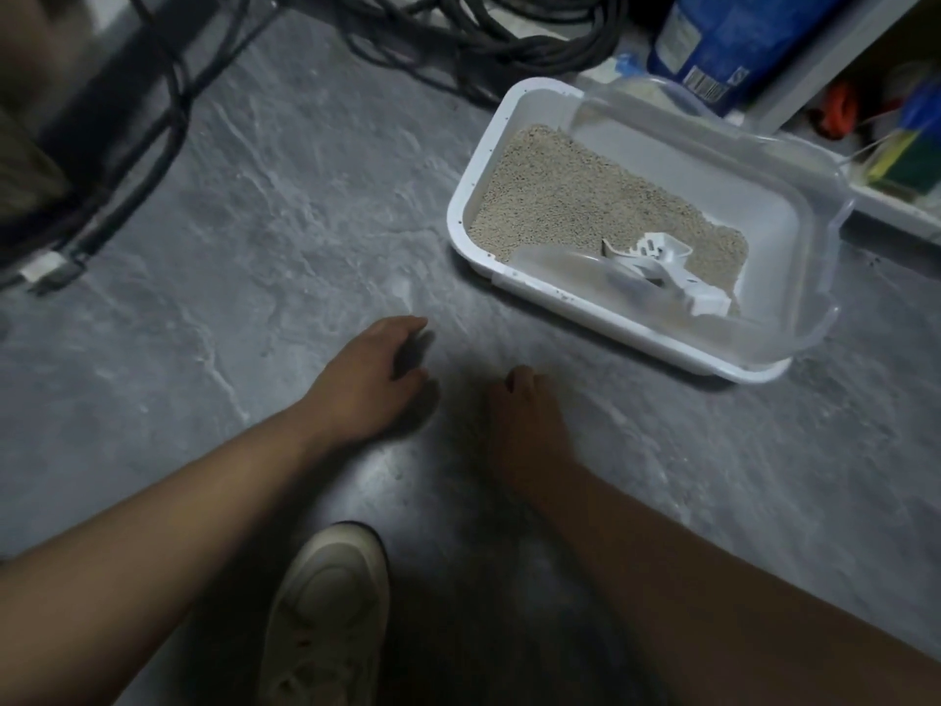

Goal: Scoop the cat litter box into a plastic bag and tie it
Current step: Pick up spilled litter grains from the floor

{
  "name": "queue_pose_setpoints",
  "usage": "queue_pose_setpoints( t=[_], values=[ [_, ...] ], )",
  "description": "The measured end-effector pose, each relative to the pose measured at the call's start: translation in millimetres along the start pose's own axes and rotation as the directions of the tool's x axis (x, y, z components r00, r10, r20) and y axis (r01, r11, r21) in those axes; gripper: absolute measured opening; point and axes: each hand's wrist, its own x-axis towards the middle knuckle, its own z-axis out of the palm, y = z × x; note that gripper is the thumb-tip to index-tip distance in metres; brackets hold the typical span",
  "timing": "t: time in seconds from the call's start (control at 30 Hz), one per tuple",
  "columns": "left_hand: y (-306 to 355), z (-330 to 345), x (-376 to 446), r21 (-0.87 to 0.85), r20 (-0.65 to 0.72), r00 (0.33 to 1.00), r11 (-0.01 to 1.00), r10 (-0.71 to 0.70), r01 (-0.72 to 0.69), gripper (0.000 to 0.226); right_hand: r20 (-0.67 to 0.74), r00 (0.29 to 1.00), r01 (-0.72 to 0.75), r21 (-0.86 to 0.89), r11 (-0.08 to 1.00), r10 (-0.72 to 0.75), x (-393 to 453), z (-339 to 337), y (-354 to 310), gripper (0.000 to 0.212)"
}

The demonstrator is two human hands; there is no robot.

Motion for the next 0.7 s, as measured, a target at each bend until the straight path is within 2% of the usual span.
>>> queue_pose_setpoints(
  t=[0.07,0.13,0.2,0.27,0.4,0.57,0.7],
  values=[
    [-2.0,3.2,-0.3,-0.005,-0.009,1.000,1.000,0.003,-0.003,0.064,-0.093,0.995,-0.046,0.015,0.999,0.048,1.0,3.4,5.2,0.025],
    [-1.6,5.1,1.1,0.001,-0.013,1.000,1.000,0.016,-0.016,0.064,-0.162,0.972,-0.161,0.048,0.986,0.167,1.4,1.1,13.4,0.026],
    [1.3,5.9,2.1,0.001,-0.010,1.000,1.000,0.022,-0.022,0.064,-0.144,0.974,-0.172,0.035,0.984,0.176,-4.3,1.9,17.6,0.027],
    [4.2,7.1,1.3,-0.007,-0.012,1.000,1.000,0.020,-0.020,0.063,-0.096,0.992,-0.080,-0.028,0.996,0.077,-13.6,10.4,16.0,0.030],
    [4.1,15.5,-0.6,-0.009,0.012,0.999,0.999,0.032,-0.032,0.064,-0.081,0.997,0.007,0.029,1.000,-0.005,-21.6,24.7,13.9,0.046],
    [6.3,22.7,-1.8,-0.002,0.031,0.998,0.999,0.050,-0.049,0.064,-0.120,0.976,-0.170,0.086,0.982,0.180,-20.9,7.7,21.9,0.034],
    [6.4,28.9,-4.4,-0.011,0.041,0.997,0.998,0.058,-0.058,0.065,-0.055,0.978,-0.191,0.147,0.971,0.201,-20.6,10.9,12.3,0.031]
  ],
)
